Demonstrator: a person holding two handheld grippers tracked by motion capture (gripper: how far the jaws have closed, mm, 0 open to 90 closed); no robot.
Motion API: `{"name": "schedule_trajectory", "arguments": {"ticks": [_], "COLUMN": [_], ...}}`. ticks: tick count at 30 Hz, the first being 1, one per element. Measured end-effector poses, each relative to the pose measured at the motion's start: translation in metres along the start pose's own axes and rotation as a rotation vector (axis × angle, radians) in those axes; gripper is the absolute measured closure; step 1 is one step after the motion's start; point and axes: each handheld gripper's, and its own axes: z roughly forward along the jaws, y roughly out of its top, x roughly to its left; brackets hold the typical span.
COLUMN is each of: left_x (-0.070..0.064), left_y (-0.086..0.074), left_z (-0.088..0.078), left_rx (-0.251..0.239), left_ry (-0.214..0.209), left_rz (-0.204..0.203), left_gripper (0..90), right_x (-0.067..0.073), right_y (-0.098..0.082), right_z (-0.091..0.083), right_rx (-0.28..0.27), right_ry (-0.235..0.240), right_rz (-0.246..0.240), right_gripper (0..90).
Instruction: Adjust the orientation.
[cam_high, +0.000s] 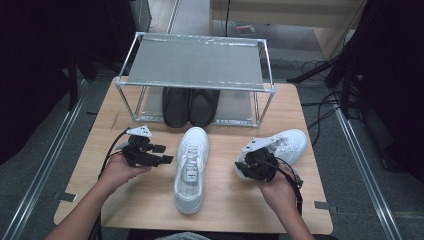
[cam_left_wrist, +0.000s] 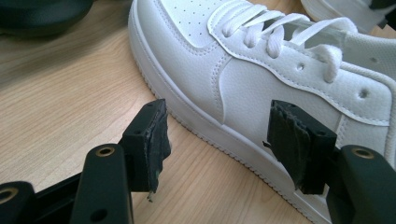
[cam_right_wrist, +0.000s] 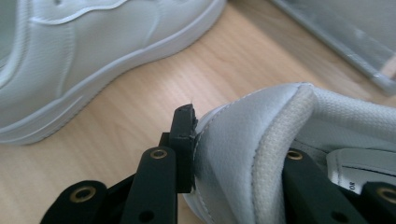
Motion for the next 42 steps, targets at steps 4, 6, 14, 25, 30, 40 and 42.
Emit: {"name": "schedule_trajectory", "arguments": {"ticks": [4, 6, 14, 25, 30, 40, 42], "left_x": [0.001, 0.001, 0.001, 0.000, 0.000, 0.000, -0.001], "left_y": [0.000, 0.000, 0.000, -0.001, -0.001, -0.001, -0.001], "left_z": [-0.001, -0.001, 0.000, 0.002, 0.002, 0.003, 0.004], "left_rx": [-0.005, -0.004, 0.007, 0.026, 0.028, 0.038, 0.036], "left_ry": [0.005, 0.006, 0.006, 0.003, 0.004, 0.008, 0.010], "left_rz": [-0.001, -0.002, 0.003, 0.015, 0.016, 0.019, 0.021], "left_gripper": [38.5, 38.5, 38.3, 38.1, 38.0, 37.8, 37.8], "right_x": [0.017, 0.025, 0.054, 0.066, 0.063, 0.060, 0.057], "right_y": [0.002, 0.004, 0.007, 0.001, -0.002, -0.001, -0.002], "right_z": [0.003, 0.005, 0.013, 0.030, 0.035, 0.034, 0.032], "right_rx": [0.007, 0.006, 0.022, 0.071, 0.066, 0.051, 0.041], "right_ry": [0.027, 0.046, 0.096, 0.189, 0.223, 0.237, 0.258], "right_rz": [-0.026, -0.039, -0.082, -0.085, -0.063, -0.066, -0.039], "right_gripper": [71.3, 71.3, 71.3, 72.3, 71.9, 61.3, 58.5]}}
